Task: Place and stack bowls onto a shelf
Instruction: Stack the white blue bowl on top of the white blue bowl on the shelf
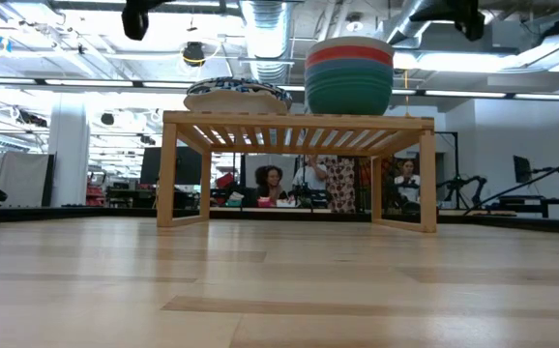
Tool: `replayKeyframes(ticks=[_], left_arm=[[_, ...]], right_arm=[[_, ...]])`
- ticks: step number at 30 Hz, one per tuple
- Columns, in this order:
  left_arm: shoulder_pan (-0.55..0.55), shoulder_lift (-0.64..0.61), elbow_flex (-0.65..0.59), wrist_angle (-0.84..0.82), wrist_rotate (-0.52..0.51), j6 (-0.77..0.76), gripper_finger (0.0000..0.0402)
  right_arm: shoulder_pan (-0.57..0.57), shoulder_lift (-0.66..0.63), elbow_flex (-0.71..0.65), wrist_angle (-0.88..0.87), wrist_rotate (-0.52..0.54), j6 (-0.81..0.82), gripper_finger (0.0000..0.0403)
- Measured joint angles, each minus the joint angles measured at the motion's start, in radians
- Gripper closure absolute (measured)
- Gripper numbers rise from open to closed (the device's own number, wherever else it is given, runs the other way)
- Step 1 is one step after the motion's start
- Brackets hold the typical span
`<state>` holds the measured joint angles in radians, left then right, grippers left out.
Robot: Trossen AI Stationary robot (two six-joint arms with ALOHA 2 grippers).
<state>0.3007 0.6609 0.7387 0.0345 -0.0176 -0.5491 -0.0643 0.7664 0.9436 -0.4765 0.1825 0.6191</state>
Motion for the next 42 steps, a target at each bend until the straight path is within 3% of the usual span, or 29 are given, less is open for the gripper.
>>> replayKeyframes(ticks=[6,9,16,21,25,29,33,42], left_arm=[[-0.051,-0.001,0.001,-0.033,0.273,-0.189,0.0217],[-0.156,-0.001,0.002,-0.157,0.313,-0.232,0.0217],[-0.544,0.043,0.002,-0.564,0.113,-0.287,0.0217],[-0.814,0.156,0.002,-0.701,-0.032,-0.307,0.0217],[-0.955,0.287,0.002,-0.71,-0.125,-0.251,0.0217],[-1.017,0.435,0.002,-0.709,-0.183,-0.208,0.0217],[-1.028,0.578,0.001,-0.713,-0.177,-0.208,0.0217],[-1.028,0.762,0.001,-0.636,-0.046,-0.211,0.0217]], right_arm=[[0.0,-0.002,0.0,0.001,0.0,0.01,0.0155],[0.0,-0.002,0.0,-0.001,0.0,0.031,0.0155],[0.0,-0.001,0.0,-0.002,0.0,0.035,0.0155],[-0.001,-0.001,0.0,-0.006,0.0,0.035,0.0155],[-0.002,-0.001,0.0,-0.014,0.0,0.036,0.0155],[-0.002,-0.001,0.0,-0.021,0.0,0.036,0.0155],[-0.002,-0.001,0.0,-0.021,0.0,0.036,0.0155],[-0.002,-0.001,0.0,-0.037,0.001,0.036,0.0155]])
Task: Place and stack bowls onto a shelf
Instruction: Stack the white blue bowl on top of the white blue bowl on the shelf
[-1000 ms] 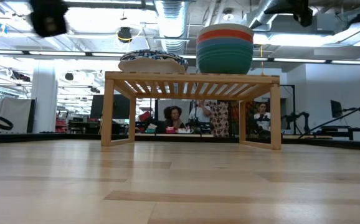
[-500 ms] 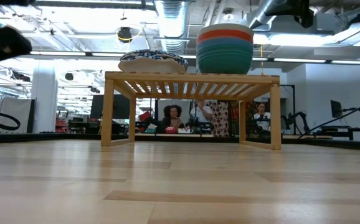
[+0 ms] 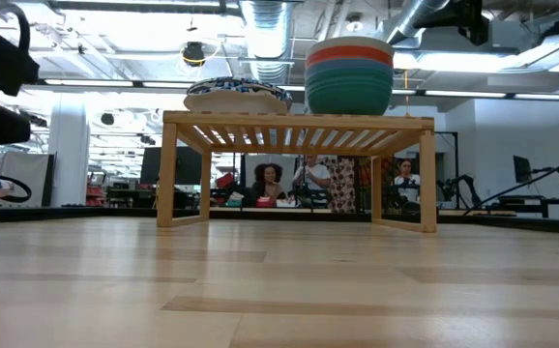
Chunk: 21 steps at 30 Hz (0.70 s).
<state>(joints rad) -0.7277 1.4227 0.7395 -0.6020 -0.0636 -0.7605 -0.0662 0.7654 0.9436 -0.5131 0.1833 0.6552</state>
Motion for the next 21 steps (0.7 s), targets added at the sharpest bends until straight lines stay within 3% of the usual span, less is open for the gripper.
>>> replayKeyframes(ticks=[8,11,15,21], left_arm=[[0.003,0.04,0.0,0.023,0.007,-0.017,0.0229],[0.013,0.026,-0.001,0.022,0.06,-0.027,0.0273],[0.043,-0.026,-0.001,-0.007,0.129,-0.012,0.0378],[0.159,-0.222,0.029,-0.039,0.198,-0.046,0.04]], right_arm=[[0.0,0.0,0.0,-0.013,0.0,0.0,0.0155],[0.0,0.0,0.0,-0.018,0.0,0.0,0.0155],[0.0,0.0,0.0,-0.04,0.001,0.0,0.0155],[0.0,0.0,0.0,-0.041,0.001,0.0,0.0155]])
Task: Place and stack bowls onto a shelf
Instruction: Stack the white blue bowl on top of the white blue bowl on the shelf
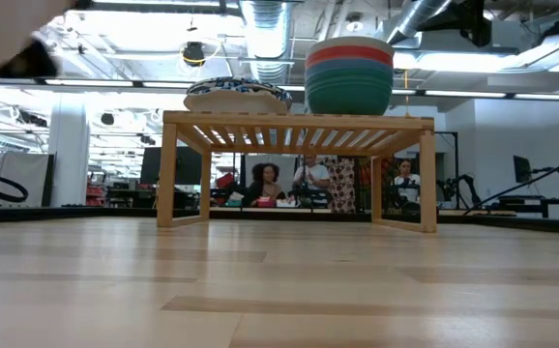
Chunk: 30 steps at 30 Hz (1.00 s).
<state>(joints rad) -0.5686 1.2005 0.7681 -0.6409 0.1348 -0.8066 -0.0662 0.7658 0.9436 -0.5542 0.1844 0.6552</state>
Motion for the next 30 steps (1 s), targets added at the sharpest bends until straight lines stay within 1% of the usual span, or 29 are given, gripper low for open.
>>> replayKeyframes(ticks=[2,5,7,9,13,17,20,22,25,28,30], left_arm=[[0.064,-0.076,0.056,-0.053,0.021,0.0,0.0401],[0.191,-0.149,0.175,-0.156,0.011,0.041,0.0401],[0.296,-0.169,0.275,-0.2,0.002,0.119,0.0401],[0.407,-0.164,0.381,-0.236,-0.028,0.187,0.0401],[0.659,-0.074,0.6,-0.323,-0.042,0.329,0.0401],[0.894,0.067,0.829,-0.45,-0.041,0.507,0.0401],[1.035,0.185,0.989,-0.53,-0.042,0.606,0.0401],[1.107,0.257,1.079,-0.572,-0.026,0.642,0.0401],[1.182,0.348,1.188,-0.603,0.046,0.681,0.0401],[1.218,0.422,1.241,-0.655,0.062,0.721,0.0401],[1.23,0.452,1.247,-0.681,0.057,0.749,0.0401]], right_arm=[[0.0,0.0,0.0,0.004,0.0,0.0,0.0155],[0.0,0.0,0.0,0.005,0.0,0.0,0.0155],[0.0,0.005,0.0,0.005,0.0,0.0,0.0155],[0.0,0.009,0.0,0.005,0.0,0.0,0.0155],[0.0,0.026,0.001,0.013,0.0,0.003,0.0155],[0.0,0.049,0.001,0.012,0.0,0.005,0.0155],[0.0,0.065,0.001,0.011,-0.001,0.009,0.0155],[0.0,0.078,0.001,0.014,-0.001,0.022,0.0155],[0.0,0.093,0.001,0.013,-0.002,0.026,0.0155],[0.0,0.106,0.001,0.012,-0.002,0.029,0.0155],[0.0,0.112,0.001,0.016,-0.002,0.029,0.0155]])
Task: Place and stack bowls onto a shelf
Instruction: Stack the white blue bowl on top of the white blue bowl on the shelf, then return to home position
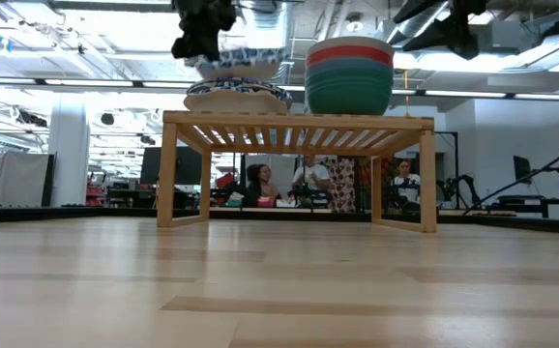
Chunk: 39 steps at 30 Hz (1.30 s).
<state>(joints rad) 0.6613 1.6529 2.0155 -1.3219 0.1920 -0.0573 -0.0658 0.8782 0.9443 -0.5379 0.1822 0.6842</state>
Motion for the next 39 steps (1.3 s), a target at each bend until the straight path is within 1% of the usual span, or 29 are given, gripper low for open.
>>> replayKeyframes(ticks=[4,8,13,15,19,24,28,30,33,34,36,39], left_arm=[[0.002,0.043,0.0,-0.048,-0.053,0.036,0.0401],[-0.001,0.062,0.0,-0.048,-0.098,0.054,0.0401],[-0.001,0.064,0.0,-0.024,-0.101,0.075,0.04],[-0.001,0.064,0.0,-0.017,-0.101,0.075,0.0393],[0.003,0.064,0.0,-0.015,-0.099,0.08,0.0358],[0.004,0.059,0.0,-0.017,-0.104,0.09,0.0291],[0.01,0.035,0.0,-0.002,-0.143,0.103,0.0243],[0.022,0.018,0.001,0.01,-0.151,0.102,0.0226],[0.044,-0.014,0.001,0.022,-0.146,0.088,0.021],[0.048,-0.026,0.0,0.032,-0.134,0.076,0.0208],[0.053,-0.06,-0.014,0.078,-0.076,0.053,0.0206],[0.039,-0.145,-0.098,0.213,0.025,0.009,0.0205]], right_arm=[[0.0,0.007,0.0,-0.001,0.0,0.009,0.0155],[0.0,0.011,0.0,-0.002,-0.001,0.023,0.0155],[0.0,0.01,0.0,0.0,-0.001,0.024,0.0155],[0.0,0.01,0.0,0.0,-0.001,0.024,0.0155],[0.0,0.01,0.0,0.0,-0.001,0.024,0.0155],[0.0,0.01,0.0,0.0,-0.001,0.025,0.0155],[0.0,0.01,0.0,0.0,-0.001,0.025,0.0155],[0.0,0.01,0.0,0.0,-0.001,0.025,0.0155],[0.0,0.01,0.0,0.0,-0.001,0.025,0.0155],[0.0,0.01,0.0,0.0,-0.001,0.025,0.0155],[0.0,0.01,0.0,0.001,-0.001,0.025,0.0155],[0.0,0.01,0.0,0.006,-0.001,0.024,0.0155]])
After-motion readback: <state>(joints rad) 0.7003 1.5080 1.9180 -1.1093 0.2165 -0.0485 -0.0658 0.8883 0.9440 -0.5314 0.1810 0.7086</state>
